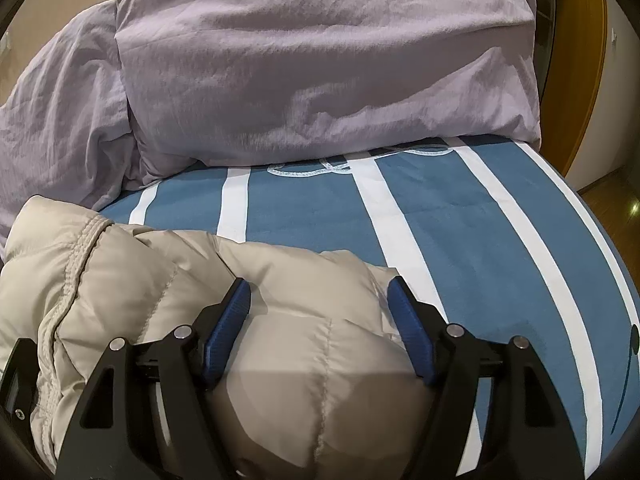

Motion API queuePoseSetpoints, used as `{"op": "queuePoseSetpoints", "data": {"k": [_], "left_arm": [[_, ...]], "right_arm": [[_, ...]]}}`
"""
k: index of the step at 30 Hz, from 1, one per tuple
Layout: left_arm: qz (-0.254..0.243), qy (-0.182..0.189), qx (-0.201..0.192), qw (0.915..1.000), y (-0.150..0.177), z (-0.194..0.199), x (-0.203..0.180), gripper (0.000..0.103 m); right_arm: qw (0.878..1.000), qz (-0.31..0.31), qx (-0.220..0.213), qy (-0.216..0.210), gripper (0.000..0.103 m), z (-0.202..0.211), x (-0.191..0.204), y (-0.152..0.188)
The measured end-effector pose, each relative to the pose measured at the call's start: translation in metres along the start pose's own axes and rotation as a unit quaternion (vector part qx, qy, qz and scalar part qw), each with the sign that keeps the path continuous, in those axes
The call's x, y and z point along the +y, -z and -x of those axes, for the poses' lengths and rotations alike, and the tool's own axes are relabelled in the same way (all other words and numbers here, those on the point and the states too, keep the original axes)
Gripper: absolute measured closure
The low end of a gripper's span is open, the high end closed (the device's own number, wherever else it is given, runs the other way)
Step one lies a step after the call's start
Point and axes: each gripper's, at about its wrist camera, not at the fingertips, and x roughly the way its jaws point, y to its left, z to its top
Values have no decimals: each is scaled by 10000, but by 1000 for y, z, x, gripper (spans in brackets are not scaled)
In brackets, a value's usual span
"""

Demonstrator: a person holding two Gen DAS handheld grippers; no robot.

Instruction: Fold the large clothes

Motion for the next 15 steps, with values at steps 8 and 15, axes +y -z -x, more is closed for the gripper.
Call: {"op": "queuePoseSetpoints", "data": {"k": [8,15], "left_arm": [[-4,5,0,10000,2,1,0,2],[92,162,40,9998,-6,7,5,2]], "right_arm": [[10000,-34,11,-22,30,-1,-1,-1],[9999,-101,25,-13,29,-3,-1,0]]}}
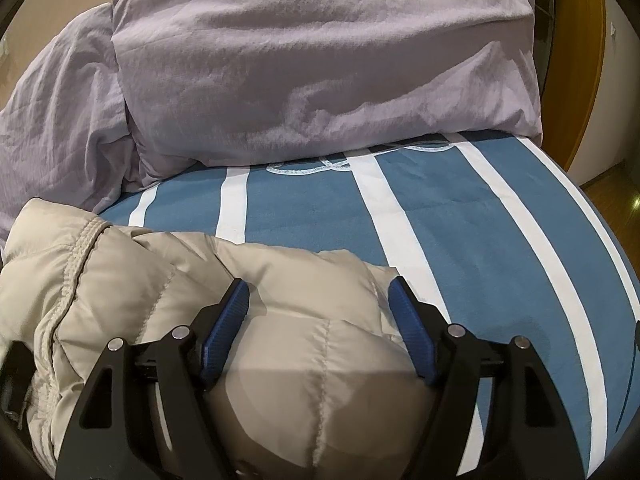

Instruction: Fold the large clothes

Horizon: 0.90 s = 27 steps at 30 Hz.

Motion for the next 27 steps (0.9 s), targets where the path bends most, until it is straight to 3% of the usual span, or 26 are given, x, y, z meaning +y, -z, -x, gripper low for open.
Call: {"op": "queuePoseSetpoints", "data": {"k": [2,5,7,9,15,27], "left_arm": [[25,129,-59,9999,-10,6,3,2],[-54,-114,-205,9997,-27,10,2,2],[-118,-184,12,9998,-32,-2,-1,2],[-144,-166,589,9980,-29,-29,-3,2],[-46,-141,385,9991,-20,-35,2,2],[64,-95,436,9990,-13,-44,4,2]], "right_arm": [[10000,-41,32,-15,29,-1,-1,0],[10000,-64,33,-33,29,-1,-2,0],[10000,-81,30,-49,29,-1,-3,0],[9999,-107,23,-88,29,0,-4,0],[9998,-128,-10,-127,28,0,-6,0],[9998,-174,5,-130,28,1,-6,-1]]}}
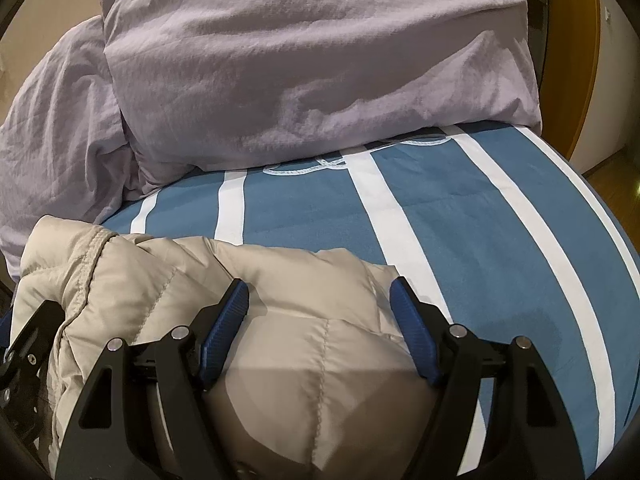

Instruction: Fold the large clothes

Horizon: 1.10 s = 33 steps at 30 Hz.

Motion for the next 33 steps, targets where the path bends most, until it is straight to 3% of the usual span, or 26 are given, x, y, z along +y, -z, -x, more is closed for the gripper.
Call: {"op": "queuePoseSetpoints", "data": {"k": [16,20,22,26,33], "left_arm": [[124,70,210,9997,0,-12,5,2],[141,105,278,9995,1,4,10,2],[236,255,259,9991,5,22,21,2],[653,591,363,9955,15,47,52,2],[1196,815,679,9871,39,59,90,2]], "right_arm": [[9991,-68,417,-26,26,-14,-3,-5],[9981,-255,414,-388,25,-1,-16,-4],[9970,-405,326,-571,20,13,-27,-1],[9915,-842,228,-969,13,44,-57,9],[9830,-973,433,-1495,5,68,-77,29]]}}
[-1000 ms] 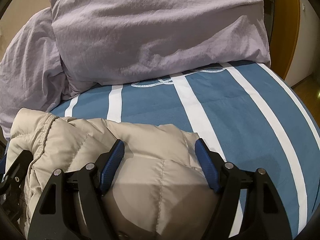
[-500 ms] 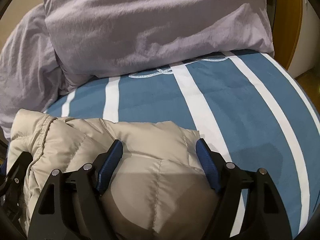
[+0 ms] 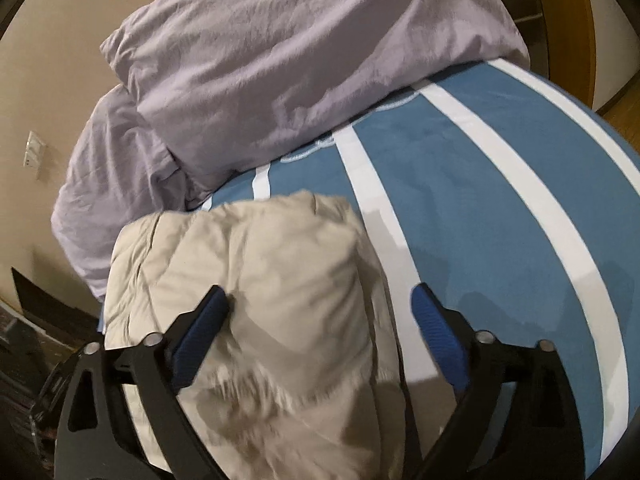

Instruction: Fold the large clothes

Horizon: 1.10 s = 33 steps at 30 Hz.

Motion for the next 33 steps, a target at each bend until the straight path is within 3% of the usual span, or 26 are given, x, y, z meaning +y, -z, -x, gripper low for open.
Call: {"op": "queuePoseSetpoints", "data": {"k": [8,16,22,25,30,33], "left_arm": [[152,522,278,9981,14,-6,2,2],[340,973,394,9939,19,-18,3,2],[779,1433,491,9854,19,-32,12,2],[809,1493,448,9845,19,-32,13,2],[846,1590,352,9830,14,-28,19,14],[865,1558,285,9836,4,-23,29,18]], "right_arm": [[9928,-431,788,-798,1,-19,-15,20],[9804,-780,1044,-1476,1,-35,-20,25],[9813,-646,979,-1524,1,-37,-13,25],[9816,-545,881,-1603,8,-35,-9,24],[9816,-440,822,-1668,26,-32,-2,22],[9808,-377,825,-1726,31,-36,10,20]]}}
